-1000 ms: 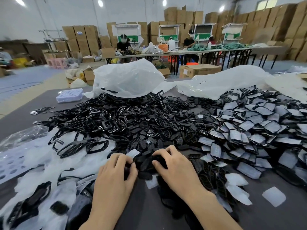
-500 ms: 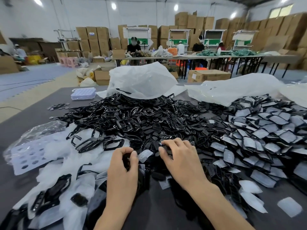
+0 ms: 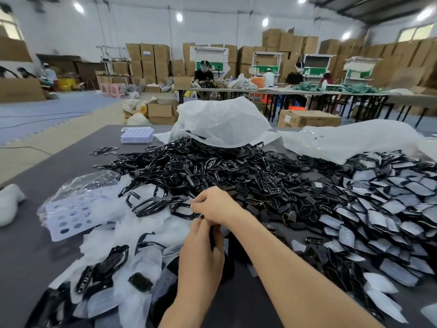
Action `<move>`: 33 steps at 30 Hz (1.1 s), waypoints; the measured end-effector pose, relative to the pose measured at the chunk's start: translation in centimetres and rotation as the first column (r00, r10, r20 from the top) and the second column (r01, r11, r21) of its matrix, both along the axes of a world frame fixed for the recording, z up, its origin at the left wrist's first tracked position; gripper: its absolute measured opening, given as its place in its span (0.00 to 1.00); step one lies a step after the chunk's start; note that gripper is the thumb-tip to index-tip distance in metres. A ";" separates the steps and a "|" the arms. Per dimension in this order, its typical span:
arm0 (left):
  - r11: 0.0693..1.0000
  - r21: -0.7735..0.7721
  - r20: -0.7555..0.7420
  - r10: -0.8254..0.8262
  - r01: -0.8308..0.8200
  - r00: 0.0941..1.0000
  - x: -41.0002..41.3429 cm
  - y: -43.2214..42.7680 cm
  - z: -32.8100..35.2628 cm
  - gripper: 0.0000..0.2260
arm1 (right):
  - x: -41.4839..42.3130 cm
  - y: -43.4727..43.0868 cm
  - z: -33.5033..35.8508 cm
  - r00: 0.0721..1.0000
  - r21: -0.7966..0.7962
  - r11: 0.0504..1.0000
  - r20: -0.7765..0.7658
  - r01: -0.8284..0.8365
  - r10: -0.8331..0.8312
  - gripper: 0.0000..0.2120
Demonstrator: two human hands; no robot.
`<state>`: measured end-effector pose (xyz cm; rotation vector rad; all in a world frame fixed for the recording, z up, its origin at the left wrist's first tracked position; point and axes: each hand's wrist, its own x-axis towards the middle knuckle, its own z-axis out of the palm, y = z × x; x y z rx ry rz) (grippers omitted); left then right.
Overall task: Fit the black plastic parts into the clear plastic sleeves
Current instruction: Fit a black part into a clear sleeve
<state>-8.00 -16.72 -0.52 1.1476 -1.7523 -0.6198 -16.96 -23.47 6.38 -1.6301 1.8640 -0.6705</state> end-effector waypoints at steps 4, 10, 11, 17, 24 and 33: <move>0.998 -0.062 -0.048 -0.023 0.020 0.999 0.2 0.1 0.2 0.14 | -2.7 2.7 -0.1 0.974 -0.249 0.948 0.156 0.197 -0.162 0.09; 0.995 0.067 -0.294 -0.056 0.079 0.954 0.2 0.1 0.7 0.13 | -8.6 10.7 -2.5 0.846 -0.391 0.808 0.481 0.441 -0.229 0.08; 0.992 0.094 -0.323 -0.050 0.084 0.945 0.3 0.0 0.7 0.12 | -9.0 11.6 -3.1 0.829 -0.383 0.800 0.506 0.463 -0.238 0.08; 0.951 0.243 -0.415 -0.075 0.190 0.907 0.5 -0.1 1.0 0.09 | -9.0 12.7 -5.9 0.761 -0.316 0.822 0.617 0.474 -0.201 0.10; 0.927 0.253 -0.426 -0.149 0.275 0.893 0.1 -0.4 0.6 0.09 | -8.2 11.9 -6.5 0.809 -0.334 0.858 0.569 0.390 -0.146 0.10; 0.986 0.016 -0.116 -0.160 0.163 0.980 -0.7 -0.1 -0.3 0.11 | -7.8 12.2 -6.5 0.810 -0.324 0.897 0.583 0.301 -0.061 0.09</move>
